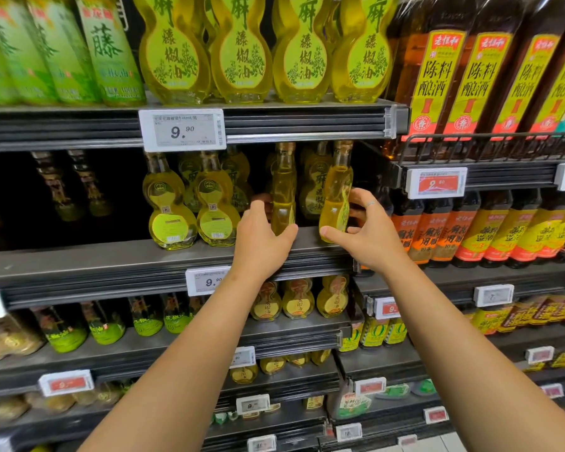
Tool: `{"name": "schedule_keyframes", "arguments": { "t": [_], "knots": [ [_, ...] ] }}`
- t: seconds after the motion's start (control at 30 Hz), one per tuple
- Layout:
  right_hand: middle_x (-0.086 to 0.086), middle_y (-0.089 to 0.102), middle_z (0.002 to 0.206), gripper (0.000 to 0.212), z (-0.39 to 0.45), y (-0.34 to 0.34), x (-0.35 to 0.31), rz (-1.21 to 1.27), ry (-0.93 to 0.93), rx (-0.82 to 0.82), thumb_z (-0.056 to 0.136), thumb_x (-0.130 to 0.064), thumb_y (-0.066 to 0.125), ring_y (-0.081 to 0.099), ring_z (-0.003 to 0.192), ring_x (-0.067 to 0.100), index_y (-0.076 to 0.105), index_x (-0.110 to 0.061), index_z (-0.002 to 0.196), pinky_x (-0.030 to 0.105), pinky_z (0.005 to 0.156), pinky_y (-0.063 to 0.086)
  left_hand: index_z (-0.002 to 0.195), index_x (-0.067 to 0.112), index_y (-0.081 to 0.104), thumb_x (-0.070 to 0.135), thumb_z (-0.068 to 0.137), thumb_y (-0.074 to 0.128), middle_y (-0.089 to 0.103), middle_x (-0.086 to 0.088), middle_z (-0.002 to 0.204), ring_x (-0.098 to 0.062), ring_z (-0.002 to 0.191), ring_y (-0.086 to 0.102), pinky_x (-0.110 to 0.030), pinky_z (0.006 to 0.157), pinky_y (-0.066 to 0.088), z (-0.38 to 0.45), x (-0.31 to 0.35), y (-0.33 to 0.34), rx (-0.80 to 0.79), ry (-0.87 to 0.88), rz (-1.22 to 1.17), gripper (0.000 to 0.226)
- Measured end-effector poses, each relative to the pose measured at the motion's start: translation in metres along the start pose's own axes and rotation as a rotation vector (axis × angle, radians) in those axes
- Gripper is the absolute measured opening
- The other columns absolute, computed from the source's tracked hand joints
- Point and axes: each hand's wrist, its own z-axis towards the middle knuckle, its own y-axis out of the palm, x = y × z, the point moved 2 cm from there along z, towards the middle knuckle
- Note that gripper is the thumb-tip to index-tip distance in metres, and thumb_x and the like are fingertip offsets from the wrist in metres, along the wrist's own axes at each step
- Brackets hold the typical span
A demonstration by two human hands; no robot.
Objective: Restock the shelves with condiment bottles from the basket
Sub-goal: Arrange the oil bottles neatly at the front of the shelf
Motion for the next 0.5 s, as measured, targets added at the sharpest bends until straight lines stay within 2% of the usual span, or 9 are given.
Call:
{"name": "schedule_keyframes", "arguments": {
  "t": [0.07,0.17,0.23,0.27,0.33,0.37,0.43,0.5],
  "knots": [
    [-0.025,0.051,0.129,0.085,-0.0002,-0.0009,0.0009,0.022,0.011,-0.027,0.078,-0.031,0.086,0.054,0.106,-0.02,0.039,-0.03,0.148,0.009,0.08,0.048,0.097,0.025,0.04,0.032,0.088,0.073,0.06,0.002,0.089,-0.013,0.075,0.059,-0.026,0.057,0.044,-0.0006,0.0002,-0.0002,0.004,0.008,-0.014,0.035],
    [-0.022,0.057,0.127,0.081,0.0006,-0.0007,0.0035,0.041,0.039,-0.045,0.079,-0.026,0.086,0.056,0.11,-0.014,0.04,-0.029,0.146,0.013,0.082,0.049,0.098,0.022,0.04,0.022,0.093,0.066,0.056,0.003,0.082,-0.012,0.067,0.054,-0.025,0.052,0.036,0.0007,-0.0017,-0.0002,-0.012,-0.016,-0.035,0.026],
    [-0.023,0.059,0.123,0.078,0.0002,0.0003,0.0042,0.037,0.04,-0.027,0.079,-0.025,0.086,0.061,0.105,-0.014,0.042,-0.027,0.144,0.009,0.077,0.052,0.106,0.017,0.046,0.02,0.096,0.062,0.058,-0.001,0.089,-0.019,0.076,0.056,-0.028,0.059,0.039,0.0025,-0.0026,-0.0008,-0.035,-0.03,-0.052,0.019],
    [-0.02,0.06,0.122,0.077,0.0004,0.0004,0.005,0.031,0.039,-0.009,0.079,-0.026,0.087,0.063,0.104,-0.01,0.043,-0.026,0.143,0.011,0.077,0.054,0.116,0.013,0.049,0.02,0.097,0.06,0.06,-0.007,0.099,-0.025,0.086,0.058,-0.032,0.067,0.042,0.0036,-0.0026,-0.0013,-0.05,-0.042,-0.052,0.023],
    [-0.009,0.061,0.123,0.077,0.0008,0.0007,0.0064,-0.002,0.043,0.024,0.076,-0.031,0.088,0.067,0.106,0.006,0.045,-0.026,0.139,0.025,0.086,0.058,0.134,0.01,0.048,0.021,0.099,0.057,0.058,-0.014,0.116,-0.032,0.102,0.057,-0.04,0.083,0.047,0.0056,-0.0035,-0.0026,-0.066,-0.064,-0.022,0.037],
    [-0.003,0.06,0.126,0.077,0.0012,0.0012,0.0058,-0.034,0.05,0.038,0.074,-0.035,0.089,0.067,0.108,0.013,0.046,-0.026,0.137,0.035,0.091,0.058,0.136,0.01,0.048,0.023,0.1,0.057,0.057,-0.014,0.118,-0.032,0.105,0.057,-0.041,0.087,0.048,0.0062,-0.0038,-0.0031,-0.064,-0.068,-0.013,0.04],
    [0.004,0.057,0.128,0.079,0.0021,0.0035,0.0027,-0.122,0.064,0.08,0.07,-0.042,0.09,0.064,0.111,0.023,0.047,-0.027,0.134,0.045,0.095,0.055,0.124,0.012,0.055,0.028,0.099,0.06,0.06,-0.012,0.111,-0.029,0.098,0.058,-0.039,0.079,0.046,0.0063,-0.0034,-0.0029,-0.057,-0.041,-0.007,0.03],
    [0.006,0.055,0.127,0.082,0.0031,0.0067,-0.0027,-0.218,0.067,0.144,0.068,-0.046,0.091,0.062,0.112,0.026,0.048,-0.026,0.135,0.047,0.096,0.054,0.104,0.014,0.054,0.032,0.097,0.063,0.059,-0.008,0.1,-0.025,0.089,0.055,-0.033,0.069,0.038,0.0061,-0.0027,-0.0017,-0.042,0.003,0.044,0.02]
  ]
}}
